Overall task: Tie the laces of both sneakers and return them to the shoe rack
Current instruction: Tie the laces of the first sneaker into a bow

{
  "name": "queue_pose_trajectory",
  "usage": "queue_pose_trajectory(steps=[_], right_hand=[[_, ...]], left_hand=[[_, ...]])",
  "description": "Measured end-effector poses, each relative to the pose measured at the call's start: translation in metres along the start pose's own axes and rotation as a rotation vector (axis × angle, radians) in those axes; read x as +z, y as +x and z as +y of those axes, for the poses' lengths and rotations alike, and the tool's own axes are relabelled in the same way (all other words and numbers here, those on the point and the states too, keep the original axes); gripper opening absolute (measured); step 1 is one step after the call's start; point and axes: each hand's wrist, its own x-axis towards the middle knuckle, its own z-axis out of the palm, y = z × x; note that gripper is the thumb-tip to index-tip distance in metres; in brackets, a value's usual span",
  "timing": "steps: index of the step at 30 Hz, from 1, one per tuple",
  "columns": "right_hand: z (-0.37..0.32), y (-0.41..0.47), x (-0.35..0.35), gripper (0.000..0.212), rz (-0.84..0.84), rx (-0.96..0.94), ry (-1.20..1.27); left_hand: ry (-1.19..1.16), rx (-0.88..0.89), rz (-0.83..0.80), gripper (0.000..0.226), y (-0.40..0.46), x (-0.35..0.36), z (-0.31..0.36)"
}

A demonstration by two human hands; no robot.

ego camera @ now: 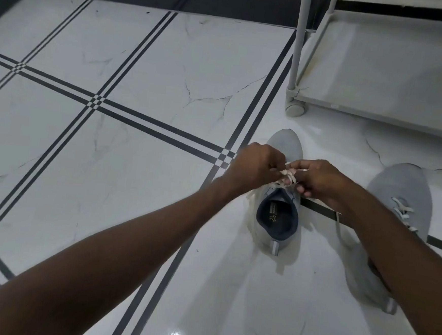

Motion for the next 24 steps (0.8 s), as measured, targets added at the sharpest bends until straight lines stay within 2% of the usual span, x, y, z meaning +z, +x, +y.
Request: queue_pose_trajectory(steps=[2, 5, 9, 12, 14, 16, 18, 22, 24], right_hand=[[-0.004, 0.000, -0.004, 0.029, -0.072, 0.045, -0.018], [-0.007, -0.001, -0.009, 0.037, -0.128, 0.082, -0.020], [-0.008, -0.009, -0.007, 0.018, -0.002, -0.023, -0.135], [-0.006, -0.013, -0.006, 0.007, 0.131, -0.149, -0.321], [-0.004, -0.010, -0.006, 0.009, 0.223, -0.220, -0.457], [-0.002, -0.010, -0.007, 0.013, 0.231, -0.284, -0.575], [0.004, -0.010, -0.015, 0.014, 0.272, -0.338, -0.817], [0.030, -0.014, -0.032, 0.014, 0.366, -0.265, -1.015], [0.038, -0.011, -0.029, 0.011, 0.377, -0.258, -1.089]], left_hand=[[0.067, 0.003, 0.070, 0.015, -0.003, 0.011, 0.006], [-0.045, -0.052, 0.159, 0.010, -0.009, 0.019, 0.007], [-0.209, -0.104, 0.197, 0.008, -0.016, 0.023, 0.009], [-0.415, -0.271, 0.233, 0.014, -0.024, 0.023, 0.000], [-0.500, -0.361, 0.209, 0.016, -0.027, 0.022, -0.002], [-0.549, -0.389, 0.174, 0.019, -0.029, 0.019, 0.000], [-0.533, -0.451, 0.186, 0.021, -0.034, 0.014, -0.002], [-0.670, -0.771, 0.204, 0.016, -0.060, 0.012, -0.025], [-0.732, -0.826, 0.175, 0.015, -0.065, 0.014, -0.027]])
